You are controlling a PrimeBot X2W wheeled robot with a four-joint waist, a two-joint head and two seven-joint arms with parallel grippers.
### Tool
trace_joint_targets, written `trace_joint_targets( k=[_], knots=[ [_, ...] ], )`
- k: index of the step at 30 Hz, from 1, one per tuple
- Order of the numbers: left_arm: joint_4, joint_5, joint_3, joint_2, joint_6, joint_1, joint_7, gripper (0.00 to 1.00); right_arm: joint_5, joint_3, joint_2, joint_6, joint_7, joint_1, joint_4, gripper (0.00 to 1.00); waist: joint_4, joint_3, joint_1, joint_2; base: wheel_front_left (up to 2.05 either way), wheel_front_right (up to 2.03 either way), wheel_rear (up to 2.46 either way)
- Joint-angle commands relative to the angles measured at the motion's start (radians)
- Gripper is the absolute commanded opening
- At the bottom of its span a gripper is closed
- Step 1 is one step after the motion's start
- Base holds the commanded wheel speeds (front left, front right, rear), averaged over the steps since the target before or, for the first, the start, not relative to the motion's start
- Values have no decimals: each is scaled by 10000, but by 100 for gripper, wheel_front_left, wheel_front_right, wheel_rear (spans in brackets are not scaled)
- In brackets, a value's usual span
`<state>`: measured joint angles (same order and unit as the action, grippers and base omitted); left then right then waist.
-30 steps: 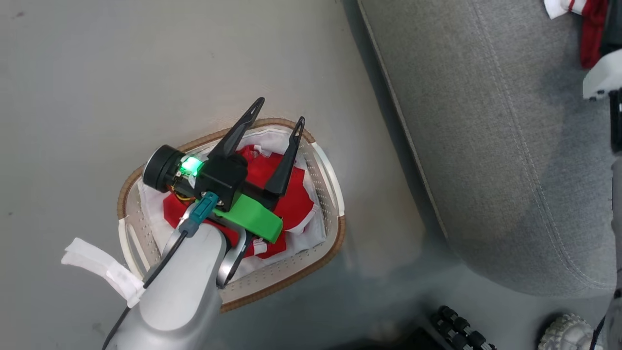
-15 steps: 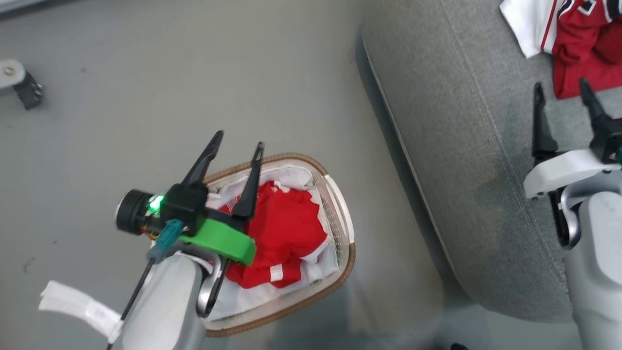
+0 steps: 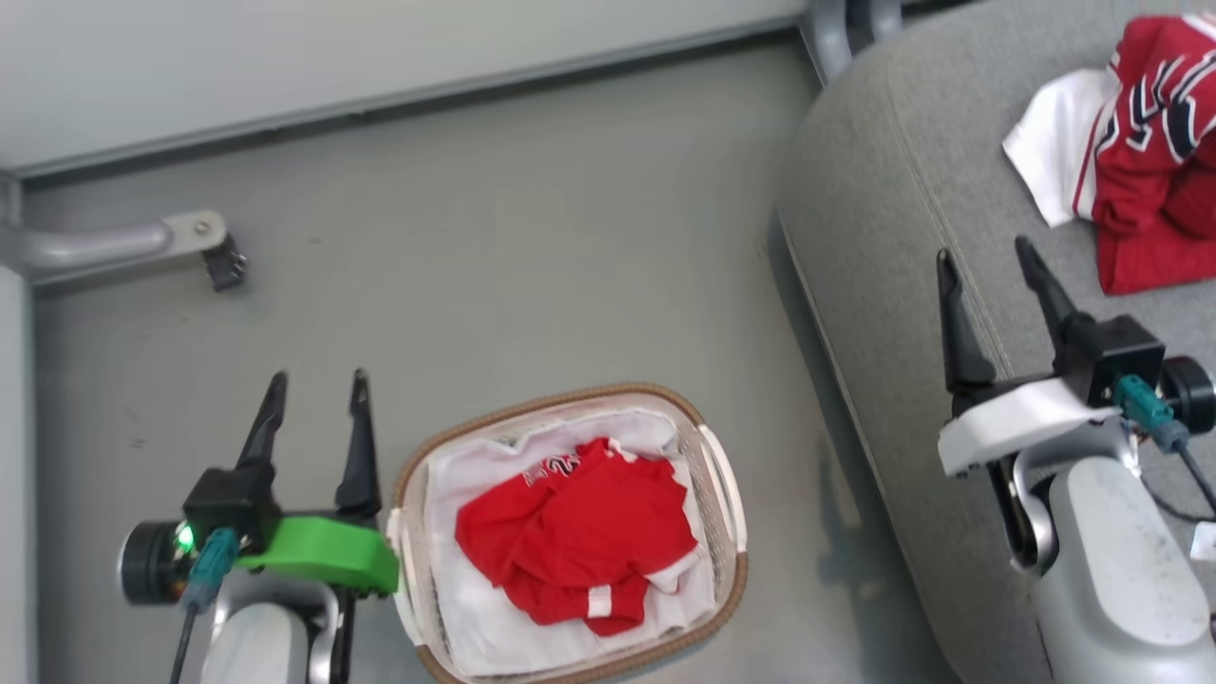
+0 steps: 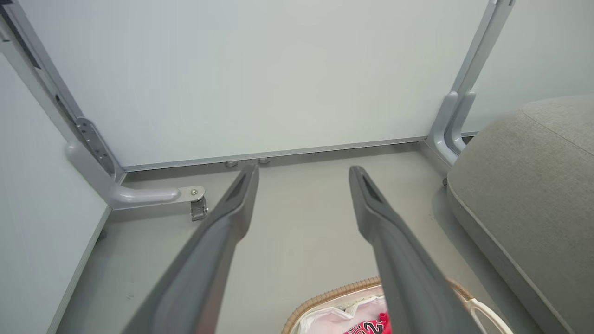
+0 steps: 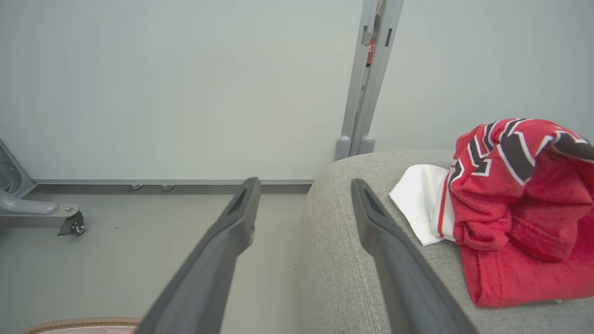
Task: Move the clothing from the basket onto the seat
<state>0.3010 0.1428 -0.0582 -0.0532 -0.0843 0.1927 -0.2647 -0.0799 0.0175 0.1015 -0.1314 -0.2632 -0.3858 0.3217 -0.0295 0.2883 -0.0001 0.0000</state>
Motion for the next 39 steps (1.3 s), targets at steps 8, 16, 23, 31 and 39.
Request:
trace_joint_targets(
  k=[8, 16, 23, 31, 39],
  knots=[
    [144, -127, 835, 18, -130, -1209, 7, 100, -166, -118, -222, 14, -22, 1330, 176, 100, 839, -1970, 1, 0, 0, 0, 0],
    [235, 97, 1037, 20, -248, -1993, 7, 100, -206, -388, -315, 14, -22, 2283, 486, 100, 794, -2574, 1, 0, 0, 0, 0],
    [336, 224, 797, 20, -282, -2091, 7, 100, -230, -436, -343, 14, -22, 2367, 502, 100, 731, -2469, 1, 0, 0, 0, 0],
    [884, 495, -299, 15, -360, -1125, 8, 100, -289, -558, -301, 14, -22, 1328, -106, 100, 381, -1095, 1, 0, 0, 0, 0],
    [2659, 859, -1956, 4, -450, 743, 4, 100, -421, -911, -250, 14, -22, -329, -1068, 100, -312, 1138, 1, 0, 0, 0, 0]
  ],
)
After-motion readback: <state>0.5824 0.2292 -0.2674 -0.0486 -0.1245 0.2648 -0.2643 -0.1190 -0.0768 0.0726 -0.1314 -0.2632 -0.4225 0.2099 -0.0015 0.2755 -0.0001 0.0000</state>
